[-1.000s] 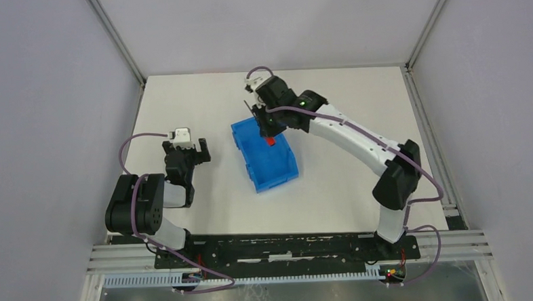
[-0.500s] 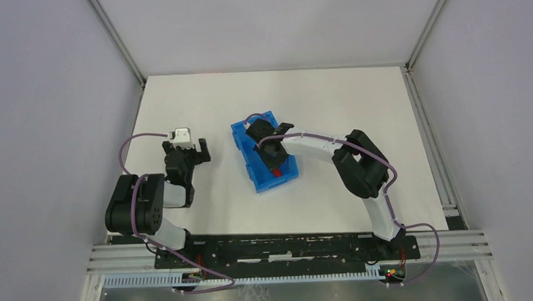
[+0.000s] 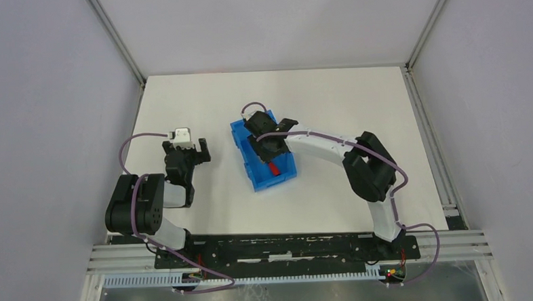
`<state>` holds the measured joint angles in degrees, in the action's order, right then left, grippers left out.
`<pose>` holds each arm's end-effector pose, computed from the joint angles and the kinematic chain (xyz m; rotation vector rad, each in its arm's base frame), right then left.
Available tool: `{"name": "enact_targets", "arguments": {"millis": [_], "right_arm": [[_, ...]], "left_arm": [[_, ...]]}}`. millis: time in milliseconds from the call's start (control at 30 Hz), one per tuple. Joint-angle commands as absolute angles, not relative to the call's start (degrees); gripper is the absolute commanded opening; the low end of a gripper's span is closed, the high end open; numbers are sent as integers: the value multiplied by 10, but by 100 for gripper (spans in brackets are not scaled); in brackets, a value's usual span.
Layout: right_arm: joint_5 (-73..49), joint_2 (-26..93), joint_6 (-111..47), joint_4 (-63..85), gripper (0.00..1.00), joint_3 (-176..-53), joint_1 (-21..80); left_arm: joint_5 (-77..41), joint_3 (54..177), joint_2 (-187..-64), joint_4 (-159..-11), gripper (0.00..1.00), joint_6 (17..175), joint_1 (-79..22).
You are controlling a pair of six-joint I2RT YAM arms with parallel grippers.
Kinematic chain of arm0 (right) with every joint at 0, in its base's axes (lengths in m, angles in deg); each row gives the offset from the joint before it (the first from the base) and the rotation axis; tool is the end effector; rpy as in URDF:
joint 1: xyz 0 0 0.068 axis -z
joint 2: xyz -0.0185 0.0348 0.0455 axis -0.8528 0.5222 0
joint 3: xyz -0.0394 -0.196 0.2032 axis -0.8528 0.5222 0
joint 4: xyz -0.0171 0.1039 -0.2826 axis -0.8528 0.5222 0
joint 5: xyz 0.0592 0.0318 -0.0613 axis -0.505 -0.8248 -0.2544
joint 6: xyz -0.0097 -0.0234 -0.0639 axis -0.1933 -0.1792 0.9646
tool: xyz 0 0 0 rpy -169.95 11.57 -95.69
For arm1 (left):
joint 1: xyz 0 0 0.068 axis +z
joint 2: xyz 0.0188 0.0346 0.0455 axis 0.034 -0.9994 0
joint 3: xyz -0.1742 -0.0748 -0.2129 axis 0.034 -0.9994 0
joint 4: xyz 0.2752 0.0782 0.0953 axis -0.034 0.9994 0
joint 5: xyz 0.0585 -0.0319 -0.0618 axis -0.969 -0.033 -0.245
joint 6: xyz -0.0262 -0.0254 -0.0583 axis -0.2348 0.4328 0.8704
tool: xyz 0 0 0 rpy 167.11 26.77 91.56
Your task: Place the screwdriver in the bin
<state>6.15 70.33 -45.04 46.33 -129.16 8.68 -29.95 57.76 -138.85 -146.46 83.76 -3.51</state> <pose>0.3236 0.3684 0.1662 -0.6317 2.5706 0.1713 0.2773 -0.0038 0.1070 -0.0211 1.7528 0.0417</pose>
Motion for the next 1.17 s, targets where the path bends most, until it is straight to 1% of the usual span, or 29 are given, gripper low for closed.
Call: {"name": "enact_targets", "arguments": {"millis": [0, 33, 100, 167, 200, 333, 433, 567, 633, 767, 833, 1000, 1133], "right_arm": [[98, 591, -437, 456, 49, -1354, 78], [101, 573, -434, 456, 52, -1357, 78], [110, 537, -421, 450, 62, -1358, 77], [133, 498, -408, 445, 82, -1351, 78], [148, 473, -402, 438, 97, -1338, 80], [187, 379, -380, 395, 98, -1248, 102], [210, 301, -376, 355, 98, -1152, 134], [236, 181, -372, 254, 98, -949, 190], [251, 130, -377, 220, 98, -870, 222], [301, 65, -379, 153, 98, -712, 245], [315, 45, -393, 127, 98, -653, 247], [320, 28, -423, 72, 98, -561, 247], [316, 28, -426, 53, 98, -548, 247]], "left_arm": [[-292, 579, -1379, -1483, 100, 854, -31], [-292, 579, -1379, -1483, 100, 854, -31], [-292, 579, -1379, -1483, 100, 854, -31], [-292, 579, -1379, -1483, 100, 854, -31], [-292, 579, -1379, -1483, 100, 854, -31], [-292, 579, -1379, -1483, 100, 854, -31], [-292, 579, -1379, -1483, 100, 854, -31], [-292, 579, -1379, -1483, 100, 854, -31], [-291, 579, -1378, -1483, 100, 854, -31], [-291, 579, -1379, -1483, 100, 854, -31], [-292, 579, -1379, -1483, 100, 854, -31], [-292, 579, -1379, -1483, 100, 854, -31], [-292, 579, -1379, -1483, 100, 854, -31]]}}
